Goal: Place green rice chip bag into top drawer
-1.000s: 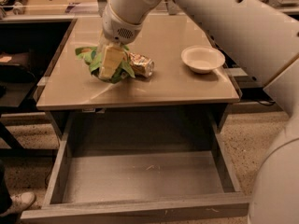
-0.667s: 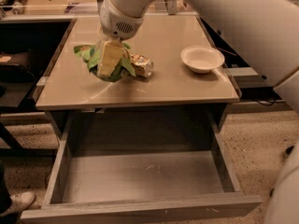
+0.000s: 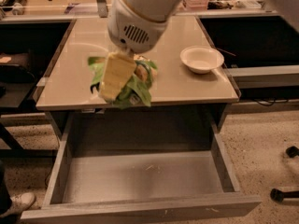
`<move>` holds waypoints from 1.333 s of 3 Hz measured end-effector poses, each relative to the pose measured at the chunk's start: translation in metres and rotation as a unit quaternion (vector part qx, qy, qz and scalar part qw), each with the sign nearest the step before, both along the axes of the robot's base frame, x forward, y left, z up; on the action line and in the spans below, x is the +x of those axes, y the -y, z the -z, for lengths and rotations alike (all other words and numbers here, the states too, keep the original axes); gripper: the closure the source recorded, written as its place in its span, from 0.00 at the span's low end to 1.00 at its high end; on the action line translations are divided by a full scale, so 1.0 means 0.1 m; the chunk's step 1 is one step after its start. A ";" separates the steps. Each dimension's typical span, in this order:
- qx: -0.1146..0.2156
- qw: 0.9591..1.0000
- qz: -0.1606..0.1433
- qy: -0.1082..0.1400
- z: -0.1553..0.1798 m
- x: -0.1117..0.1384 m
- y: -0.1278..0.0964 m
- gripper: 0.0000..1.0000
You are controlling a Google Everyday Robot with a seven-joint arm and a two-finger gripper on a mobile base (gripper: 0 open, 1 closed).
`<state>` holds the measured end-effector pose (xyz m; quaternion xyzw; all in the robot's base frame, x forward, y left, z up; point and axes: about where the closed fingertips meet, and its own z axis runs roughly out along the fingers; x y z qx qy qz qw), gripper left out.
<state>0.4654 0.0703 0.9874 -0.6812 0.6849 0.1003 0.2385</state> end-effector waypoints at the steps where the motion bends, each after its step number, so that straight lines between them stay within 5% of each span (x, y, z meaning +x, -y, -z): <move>1: 0.004 0.997 0.065 -0.035 0.14 -0.64 0.15 1.00; 2: -0.010 0.996 0.072 -0.045 0.28 -0.77 0.22 1.00; 4: 0.026 0.991 0.099 -0.080 0.77 -0.89 0.19 1.00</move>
Offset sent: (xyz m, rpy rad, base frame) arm -0.0574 -0.0138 -0.0113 0.0083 0.0620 -0.1176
